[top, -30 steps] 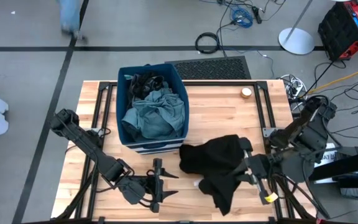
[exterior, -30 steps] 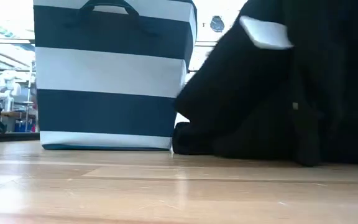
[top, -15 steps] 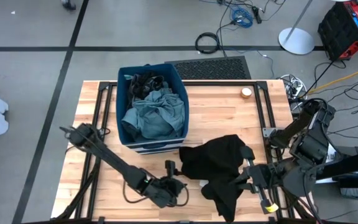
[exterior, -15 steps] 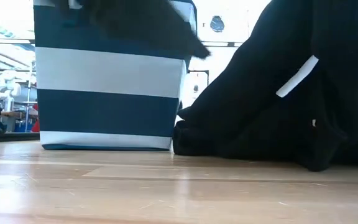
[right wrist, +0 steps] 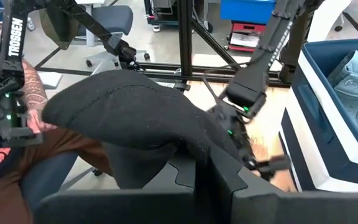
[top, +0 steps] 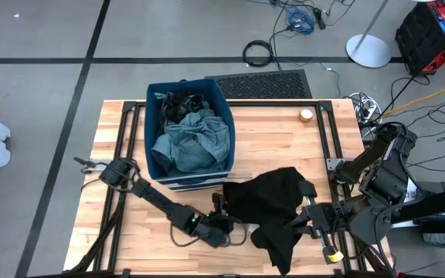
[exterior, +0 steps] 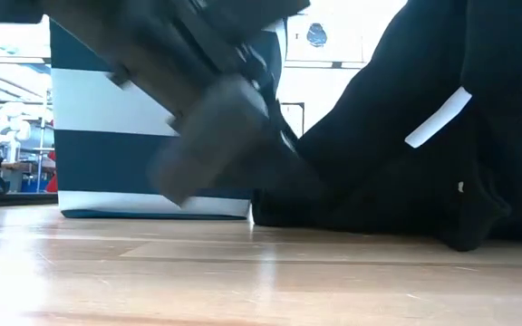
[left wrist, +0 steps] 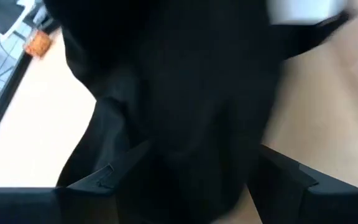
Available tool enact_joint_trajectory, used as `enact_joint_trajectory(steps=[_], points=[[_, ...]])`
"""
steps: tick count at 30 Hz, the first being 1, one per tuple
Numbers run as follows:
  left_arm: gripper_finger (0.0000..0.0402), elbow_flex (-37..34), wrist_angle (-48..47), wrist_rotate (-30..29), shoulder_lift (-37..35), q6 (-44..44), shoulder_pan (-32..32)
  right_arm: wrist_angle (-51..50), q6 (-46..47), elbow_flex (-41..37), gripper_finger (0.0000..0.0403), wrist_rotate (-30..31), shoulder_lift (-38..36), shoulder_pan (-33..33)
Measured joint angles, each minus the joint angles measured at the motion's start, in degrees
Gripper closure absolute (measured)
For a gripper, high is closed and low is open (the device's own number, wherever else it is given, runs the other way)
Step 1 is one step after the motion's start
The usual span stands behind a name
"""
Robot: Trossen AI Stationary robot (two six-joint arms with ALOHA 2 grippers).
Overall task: Sort clothes
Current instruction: Put the black shirt into the blue laundry organizer
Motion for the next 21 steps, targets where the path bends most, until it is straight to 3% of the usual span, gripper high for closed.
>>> enact_joint_trajectory(steps=[8,11,15,21], points=[[0.0178,0.8,0.2,2.2,2.7,0.2,3.4,0.0,0.4,0.0,0.0399,0.0,0.0,0.0],[0.0240,1.8,0.5,1.8,2.2,-0.5,3.5,0.0,0.5,0.0,0.0399,0.0,0.0,0.0],[0.0370,3.8,0.4,1.7,0.9,2.1,1.6,-0.1,0.5,0.0,0.0399,0.0,0.0,0.0],[0.0396,9.5,-2.4,-3.4,-1.5,9.2,-2.6,-1.2,0.7,0.0,0.0399,0.9,0.0,0.5]])
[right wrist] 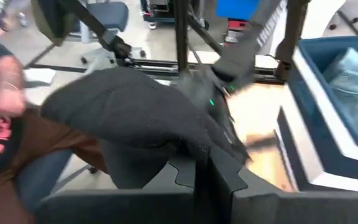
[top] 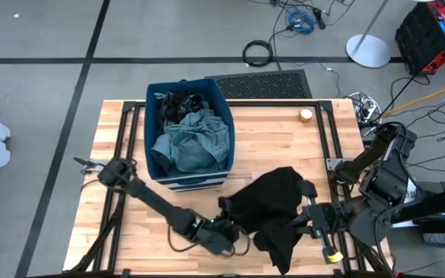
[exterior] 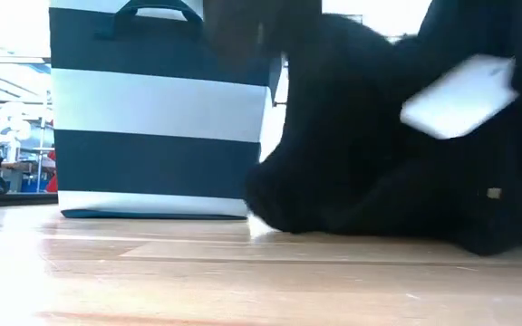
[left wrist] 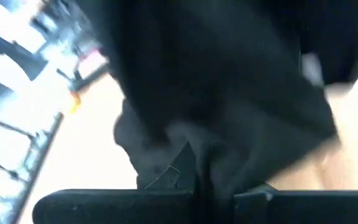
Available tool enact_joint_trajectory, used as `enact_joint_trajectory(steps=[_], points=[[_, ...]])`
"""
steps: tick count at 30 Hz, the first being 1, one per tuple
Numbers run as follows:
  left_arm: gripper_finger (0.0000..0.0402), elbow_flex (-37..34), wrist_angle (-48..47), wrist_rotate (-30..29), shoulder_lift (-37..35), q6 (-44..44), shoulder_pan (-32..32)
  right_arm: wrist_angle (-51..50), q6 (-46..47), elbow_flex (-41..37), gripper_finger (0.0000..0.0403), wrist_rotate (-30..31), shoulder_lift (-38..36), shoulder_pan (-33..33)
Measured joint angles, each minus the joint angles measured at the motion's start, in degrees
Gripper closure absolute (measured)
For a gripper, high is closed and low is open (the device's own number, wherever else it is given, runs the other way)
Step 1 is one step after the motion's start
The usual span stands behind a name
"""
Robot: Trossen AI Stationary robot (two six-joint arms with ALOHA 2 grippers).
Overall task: Sort clothes
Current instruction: Put the black shirt into the blue laundry organizer
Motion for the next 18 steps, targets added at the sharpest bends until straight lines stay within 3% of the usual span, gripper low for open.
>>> enact_joint_trajectory(steps=[3,8,12,18], points=[[0.0397,3.2,-0.9,-5.6,-3.3,4.9,-3.0,-1.4,-0.1,0.0,0.0400,3.5,-0.3,1.3],[0.0398,6.5,-2.7,-17.3,-10.2,14.8,-8.1,-3.3,0.3,0.0,0.0400,14.2,-2.2,5.4],[0.0399,8.8,-2.4,-24.1,-16.6,21.7,-10.9,-2.6,-1.2,0.0,0.0401,27.5,-3.4,8.8],[0.0400,10.5,1.8,-23.8,-25.5,26.9,-10.9,7.1,-14.7,0.0,0.0401,51.1,-4.9,10.9]])
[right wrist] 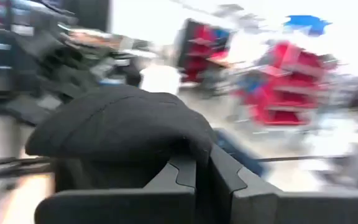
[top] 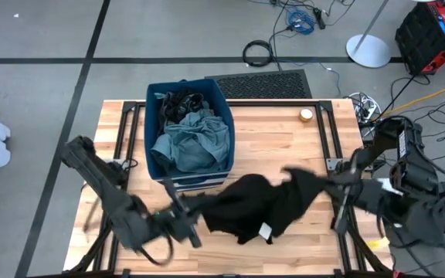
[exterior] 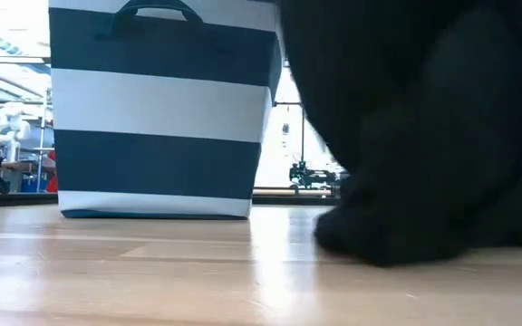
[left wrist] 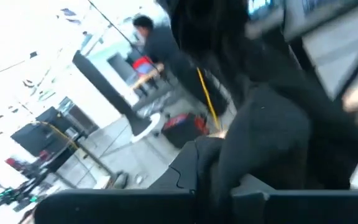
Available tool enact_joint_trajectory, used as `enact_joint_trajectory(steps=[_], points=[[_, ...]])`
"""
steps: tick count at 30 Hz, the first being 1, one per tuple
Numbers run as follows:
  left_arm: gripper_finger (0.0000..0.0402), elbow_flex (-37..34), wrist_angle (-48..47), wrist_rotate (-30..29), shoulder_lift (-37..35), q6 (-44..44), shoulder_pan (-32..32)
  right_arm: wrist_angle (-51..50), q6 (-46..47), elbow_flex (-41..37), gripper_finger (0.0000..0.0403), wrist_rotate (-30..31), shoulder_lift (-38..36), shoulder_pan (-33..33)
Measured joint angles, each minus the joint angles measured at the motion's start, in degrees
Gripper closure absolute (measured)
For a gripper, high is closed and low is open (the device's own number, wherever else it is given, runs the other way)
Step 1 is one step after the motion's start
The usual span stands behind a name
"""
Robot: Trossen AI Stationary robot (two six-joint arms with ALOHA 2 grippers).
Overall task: Sort clothes
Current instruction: Put the black shirt into the blue laundry organizer
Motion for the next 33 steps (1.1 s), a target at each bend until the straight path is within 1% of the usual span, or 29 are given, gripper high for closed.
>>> enact_joint_trajectory(steps=[1,2,5,8,10,12,13,15,17,19,22,25,27,29,31,33], points=[[0.0400,0.4,1.8,1.5,-1.3,1.4,0.6,2.8,-4.3,0.0,0.0402,3.4,-0.2,-0.2],[0.0400,0.8,3.5,3.6,-2.4,2.8,1.2,5.6,-9.0,0.0,0.0402,5.6,-0.3,-0.6],[0.0401,3.7,7.9,11.6,-5.1,5.5,3.6,14.1,-22.2,0.0,0.0402,6.2,-1.1,-3.0],[0.0401,8.1,8.6,18.2,-6.6,5.3,5.8,23.3,-32.6,0.0,0.0402,6.4,-2.1,-4.9],[0.0401,10.5,8.1,19.3,-7.1,4.3,6.3,26.8,-36.6,0.1,0.0402,6.4,-2.4,-5.5],[0.0401,11.6,5.4,20.0,-7.2,2.0,6.2,27.1,-37.2,0.1,0.0402,5.8,-2.4,-5.5],[0.0401,11.7,3.1,20.5,-7.1,0.5,6.2,26.3,-36.4,0.1,0.0402,4.5,-2.2,-5.5],[0.0401,11.1,-2.3,21.5,-6.9,-3.6,5.8,22.3,-31.8,0.0,0.0402,0.2,-1.9,-5.1],[0.0401,9.8,-8.0,22.5,-6.2,-9.6,5.6,16.1,-24.2,0.0,0.0402,-4.9,-1.6,-4.4],[0.0401,8.4,-12.6,22.9,-5.1,-15.5,5.2,8.8,-14.7,0.0,0.0403,-8.2,-0.9,-3.7],[0.0401,5.3,-15.8,22.9,-3.9,-22.2,2.9,-2.6,1.1,0.0,0.0403,-11.5,1.3,-1.9],[0.0401,2.1,-19.7,20.8,-2.3,-29.0,-0.7,-10.6,15.6,0.0,0.0403,-15.7,4.9,0.3],[0.0401,-0.2,-22.6,18.3,-1.2,-34.6,-3.2,-13.3,23.3,0.0,0.0403,-19.2,8.4,1.8],[0.0401,-2.6,-25.7,17.2,-0.2,-41.2,-5.5,-14.1,28.9,0.0,0.0403,-21.3,12.9,3.2],[0.0401,-4.9,-27.0,16.7,0.9,-47.7,-7.7,-13.6,32.7,-0.1,0.0403,-22.6,17.5,3.9],[0.0401,-6.3,-27.2,16.3,1.8,-51.4,-9.6,-12.6,35.1,-0.1,0.0403,-22.8,21.2,4.3]])
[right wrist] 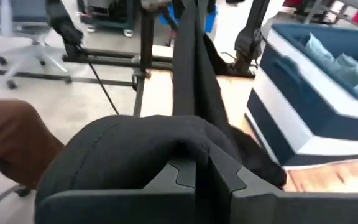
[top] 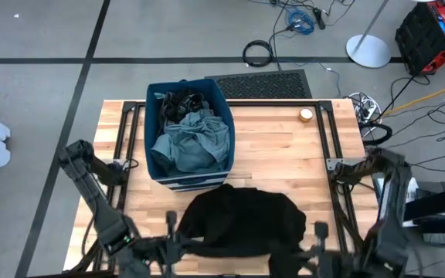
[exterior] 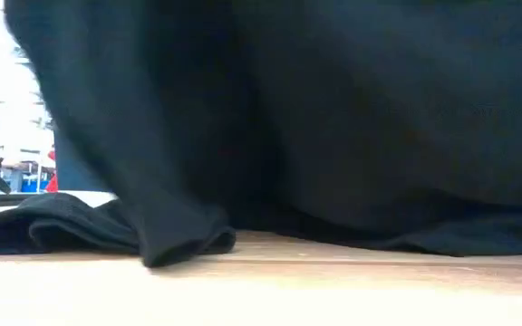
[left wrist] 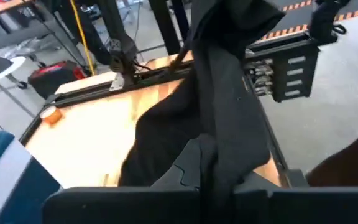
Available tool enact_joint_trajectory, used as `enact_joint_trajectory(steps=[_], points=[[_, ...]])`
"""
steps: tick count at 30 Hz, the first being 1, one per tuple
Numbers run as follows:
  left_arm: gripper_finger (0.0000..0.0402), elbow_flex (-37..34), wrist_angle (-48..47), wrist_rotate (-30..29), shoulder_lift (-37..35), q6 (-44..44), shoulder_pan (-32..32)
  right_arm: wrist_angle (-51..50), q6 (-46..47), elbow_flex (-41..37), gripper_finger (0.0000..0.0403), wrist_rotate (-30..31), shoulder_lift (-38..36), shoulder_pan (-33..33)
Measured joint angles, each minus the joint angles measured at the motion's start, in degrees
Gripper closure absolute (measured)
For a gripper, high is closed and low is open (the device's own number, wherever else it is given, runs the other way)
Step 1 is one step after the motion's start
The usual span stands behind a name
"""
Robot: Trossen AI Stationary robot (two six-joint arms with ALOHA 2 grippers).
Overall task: Sort clothes
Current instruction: Put the black shirt into the blue laundry organizer
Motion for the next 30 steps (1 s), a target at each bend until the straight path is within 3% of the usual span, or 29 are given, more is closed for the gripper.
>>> enact_joint_trajectory(steps=[5,10,14,22,30], points=[[0.0401,-0.1,-4.5,-10.2,0.3,-0.7,-1.2,-8.8,8.5,0.0,0.0403,5.4,4.0,-2.3],[0.0401,-1.8,-16.6,-9.0,0.2,-11.8,4.3,-35.2,31.3,-0.6,0.0403,-1.3,4.7,-9.0],[0.0401,-9.0,-17.2,-6.3,0.3,-18.5,7.7,-30.2,30.1,-9.5,0.0403,-6.3,1.3,-13.5],[0.0401,-23.3,-2.3,-0.5,0.3,-24.6,10.2,-28.5,46.5,-30.0,0.0403,-18.0,-7.8,-17.0],[0.0395,-30.5,9.4,9.8,0.4,-27.2,13.9,-8.4,50.3,-47.2,0.0396,-33.9,-17.4,-19.6]])
